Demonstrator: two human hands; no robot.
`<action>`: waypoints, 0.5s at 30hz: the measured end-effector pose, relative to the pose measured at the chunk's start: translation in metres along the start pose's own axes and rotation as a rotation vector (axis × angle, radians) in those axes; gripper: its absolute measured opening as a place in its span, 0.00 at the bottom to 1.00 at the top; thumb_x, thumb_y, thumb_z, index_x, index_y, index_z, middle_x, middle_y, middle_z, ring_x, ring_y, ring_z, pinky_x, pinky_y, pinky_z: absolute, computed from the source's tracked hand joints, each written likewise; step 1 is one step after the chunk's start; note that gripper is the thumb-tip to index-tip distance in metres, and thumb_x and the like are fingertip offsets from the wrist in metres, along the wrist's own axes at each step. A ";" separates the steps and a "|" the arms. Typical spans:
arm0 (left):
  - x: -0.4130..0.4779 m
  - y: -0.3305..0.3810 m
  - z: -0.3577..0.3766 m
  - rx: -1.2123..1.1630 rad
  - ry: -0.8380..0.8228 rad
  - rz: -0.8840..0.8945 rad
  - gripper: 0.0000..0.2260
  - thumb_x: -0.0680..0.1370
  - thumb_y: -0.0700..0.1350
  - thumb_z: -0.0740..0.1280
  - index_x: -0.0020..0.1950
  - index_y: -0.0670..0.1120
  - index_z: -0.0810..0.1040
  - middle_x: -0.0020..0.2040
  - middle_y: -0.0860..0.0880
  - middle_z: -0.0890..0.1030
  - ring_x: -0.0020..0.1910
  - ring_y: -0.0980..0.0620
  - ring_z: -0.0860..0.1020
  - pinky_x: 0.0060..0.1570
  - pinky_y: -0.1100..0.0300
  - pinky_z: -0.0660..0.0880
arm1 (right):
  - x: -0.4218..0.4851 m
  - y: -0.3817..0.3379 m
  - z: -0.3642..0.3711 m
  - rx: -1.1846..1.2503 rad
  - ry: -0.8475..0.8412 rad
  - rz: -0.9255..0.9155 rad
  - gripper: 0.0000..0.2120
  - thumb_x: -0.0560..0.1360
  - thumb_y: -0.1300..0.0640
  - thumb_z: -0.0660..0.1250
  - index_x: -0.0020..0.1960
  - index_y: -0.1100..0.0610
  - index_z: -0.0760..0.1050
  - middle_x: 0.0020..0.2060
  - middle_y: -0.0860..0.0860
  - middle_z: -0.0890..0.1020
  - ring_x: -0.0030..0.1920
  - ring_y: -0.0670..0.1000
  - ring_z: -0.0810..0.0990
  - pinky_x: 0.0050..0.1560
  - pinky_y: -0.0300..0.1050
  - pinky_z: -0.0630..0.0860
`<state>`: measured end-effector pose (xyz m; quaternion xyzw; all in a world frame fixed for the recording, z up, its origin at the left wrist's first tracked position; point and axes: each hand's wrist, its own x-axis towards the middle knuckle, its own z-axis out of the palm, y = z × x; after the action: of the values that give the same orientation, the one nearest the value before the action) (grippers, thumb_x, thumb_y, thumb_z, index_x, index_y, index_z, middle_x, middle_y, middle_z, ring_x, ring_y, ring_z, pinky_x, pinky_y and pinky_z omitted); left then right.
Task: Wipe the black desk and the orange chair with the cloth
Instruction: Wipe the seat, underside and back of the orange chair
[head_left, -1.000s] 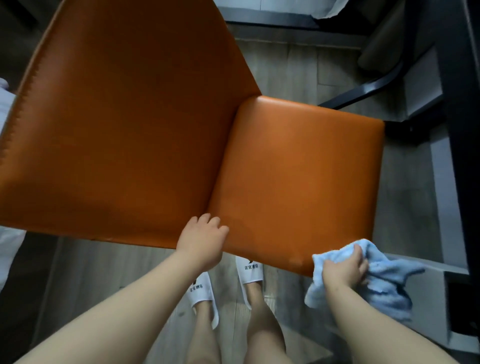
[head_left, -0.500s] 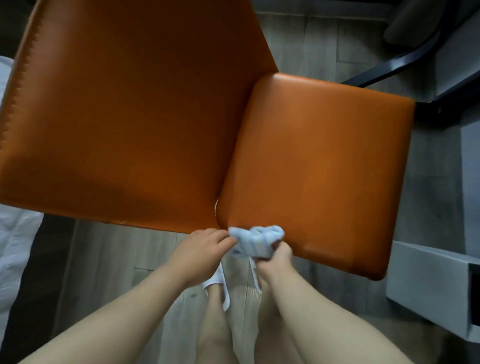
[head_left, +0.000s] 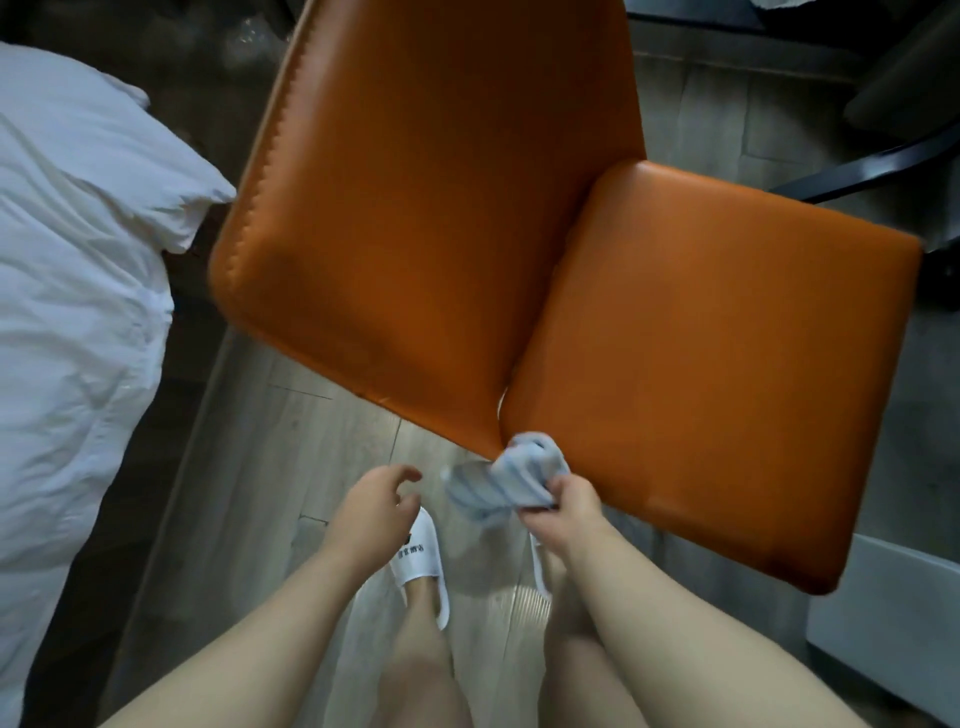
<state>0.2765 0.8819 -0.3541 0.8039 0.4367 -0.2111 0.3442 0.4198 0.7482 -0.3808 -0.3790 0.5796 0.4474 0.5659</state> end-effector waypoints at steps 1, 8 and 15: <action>0.001 -0.003 -0.001 -0.040 0.006 -0.016 0.13 0.79 0.43 0.61 0.63 0.47 0.75 0.61 0.49 0.76 0.43 0.57 0.74 0.41 0.67 0.68 | 0.000 0.013 0.015 -0.002 -0.011 -0.021 0.13 0.77 0.67 0.48 0.43 0.62 0.71 0.41 0.52 0.74 0.39 0.50 0.75 0.34 0.37 0.76; 0.004 -0.043 -0.028 -0.067 -0.020 0.021 0.12 0.77 0.43 0.60 0.58 0.48 0.77 0.56 0.48 0.78 0.41 0.52 0.77 0.37 0.64 0.65 | -0.058 0.070 0.044 0.076 -0.258 -0.251 0.14 0.76 0.63 0.56 0.41 0.58 0.79 0.34 0.53 0.81 0.36 0.49 0.80 0.32 0.39 0.79; -0.006 -0.056 -0.055 -0.179 0.002 0.082 0.12 0.77 0.42 0.62 0.60 0.46 0.77 0.58 0.47 0.77 0.42 0.53 0.73 0.44 0.65 0.62 | -0.088 0.089 0.092 -0.071 -0.283 -0.364 0.19 0.80 0.49 0.52 0.66 0.58 0.68 0.55 0.52 0.77 0.67 0.54 0.70 0.65 0.49 0.66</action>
<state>0.2281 0.9402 -0.3335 0.7873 0.4209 -0.1563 0.4226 0.3714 0.8569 -0.2813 -0.4305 0.4002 0.4067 0.6994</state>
